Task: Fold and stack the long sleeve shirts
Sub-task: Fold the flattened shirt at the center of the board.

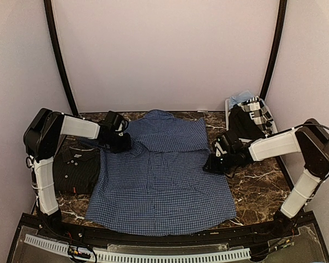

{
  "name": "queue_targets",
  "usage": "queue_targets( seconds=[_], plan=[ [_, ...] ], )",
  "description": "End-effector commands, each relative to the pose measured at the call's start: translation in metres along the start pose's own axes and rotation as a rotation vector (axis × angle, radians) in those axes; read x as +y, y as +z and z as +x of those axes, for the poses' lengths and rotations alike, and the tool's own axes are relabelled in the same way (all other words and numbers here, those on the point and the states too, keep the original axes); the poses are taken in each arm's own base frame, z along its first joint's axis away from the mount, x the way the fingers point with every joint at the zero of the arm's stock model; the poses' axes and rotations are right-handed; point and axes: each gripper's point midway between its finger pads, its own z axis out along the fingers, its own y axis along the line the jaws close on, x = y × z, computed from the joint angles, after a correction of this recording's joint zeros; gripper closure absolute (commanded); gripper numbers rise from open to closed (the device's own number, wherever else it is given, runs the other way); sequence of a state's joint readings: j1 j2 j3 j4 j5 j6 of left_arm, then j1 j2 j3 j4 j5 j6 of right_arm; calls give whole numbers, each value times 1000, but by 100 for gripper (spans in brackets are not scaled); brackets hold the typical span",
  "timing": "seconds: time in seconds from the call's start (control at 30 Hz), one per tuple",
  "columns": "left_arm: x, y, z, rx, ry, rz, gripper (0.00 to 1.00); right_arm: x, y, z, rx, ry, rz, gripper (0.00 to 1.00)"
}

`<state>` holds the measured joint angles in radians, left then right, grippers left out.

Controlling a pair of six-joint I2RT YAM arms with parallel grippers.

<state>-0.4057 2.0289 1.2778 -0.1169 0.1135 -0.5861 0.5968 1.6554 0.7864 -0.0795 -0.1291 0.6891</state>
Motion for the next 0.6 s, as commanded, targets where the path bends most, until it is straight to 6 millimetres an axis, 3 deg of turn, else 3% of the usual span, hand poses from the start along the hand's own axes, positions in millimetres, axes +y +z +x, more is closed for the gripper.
queue_targets(
  seconds=[0.0, 0.13, 0.3, 0.57],
  plan=[
    [22, -11, 10, 15, -57, -67, 100, -9, 4, -5, 26, -35, 55, 70],
    [19, -15, 4, 7, -64, -43, 100, 0, -8, -4, 26, -54, 36, 65],
    [2, -21, -10, -7, -52, 12, 100, -10, -39, 12, 2, -33, 88, 61],
    [-20, -34, -22, -19, -44, 93, 100, -39, -79, 60, -9, 80, 153, 59]
  ],
)
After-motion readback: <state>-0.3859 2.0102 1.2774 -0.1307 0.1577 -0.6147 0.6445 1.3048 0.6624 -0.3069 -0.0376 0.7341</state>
